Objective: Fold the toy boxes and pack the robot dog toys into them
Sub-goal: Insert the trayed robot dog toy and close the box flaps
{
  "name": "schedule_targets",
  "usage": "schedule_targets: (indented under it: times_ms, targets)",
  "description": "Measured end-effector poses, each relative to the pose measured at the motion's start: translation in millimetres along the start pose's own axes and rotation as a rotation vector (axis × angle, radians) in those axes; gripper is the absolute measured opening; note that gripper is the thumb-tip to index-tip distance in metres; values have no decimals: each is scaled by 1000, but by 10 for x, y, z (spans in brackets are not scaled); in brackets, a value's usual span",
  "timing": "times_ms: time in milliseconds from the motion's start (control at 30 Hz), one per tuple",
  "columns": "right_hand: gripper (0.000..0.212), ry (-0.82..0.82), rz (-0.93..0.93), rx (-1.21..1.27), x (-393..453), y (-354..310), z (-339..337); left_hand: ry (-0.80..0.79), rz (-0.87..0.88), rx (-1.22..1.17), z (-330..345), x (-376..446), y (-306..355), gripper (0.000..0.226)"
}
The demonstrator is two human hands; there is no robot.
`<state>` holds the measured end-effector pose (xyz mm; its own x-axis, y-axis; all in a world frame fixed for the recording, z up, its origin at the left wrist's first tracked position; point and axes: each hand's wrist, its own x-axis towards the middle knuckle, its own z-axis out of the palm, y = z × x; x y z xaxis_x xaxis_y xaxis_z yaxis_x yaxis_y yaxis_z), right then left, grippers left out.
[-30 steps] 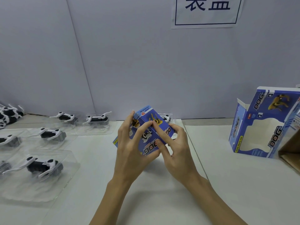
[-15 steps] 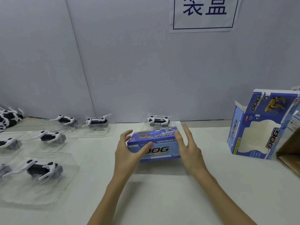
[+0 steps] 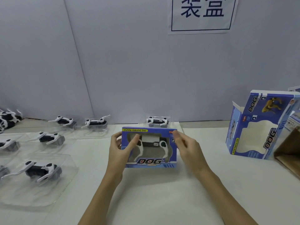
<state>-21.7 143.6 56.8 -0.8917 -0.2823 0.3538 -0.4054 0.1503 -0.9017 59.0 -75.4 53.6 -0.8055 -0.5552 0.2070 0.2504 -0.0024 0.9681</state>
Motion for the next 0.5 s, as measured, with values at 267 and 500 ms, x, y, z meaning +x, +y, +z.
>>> schedule_targets:
  times_ms: [267,500]
  targets:
    - [79,-93,-11,74,-41,-25,175,0,-123,-140,91,-11,-3,68]
    - [64,18,-73,193,-72,-76,179,-169,-112,-74,146,-47,10,57]
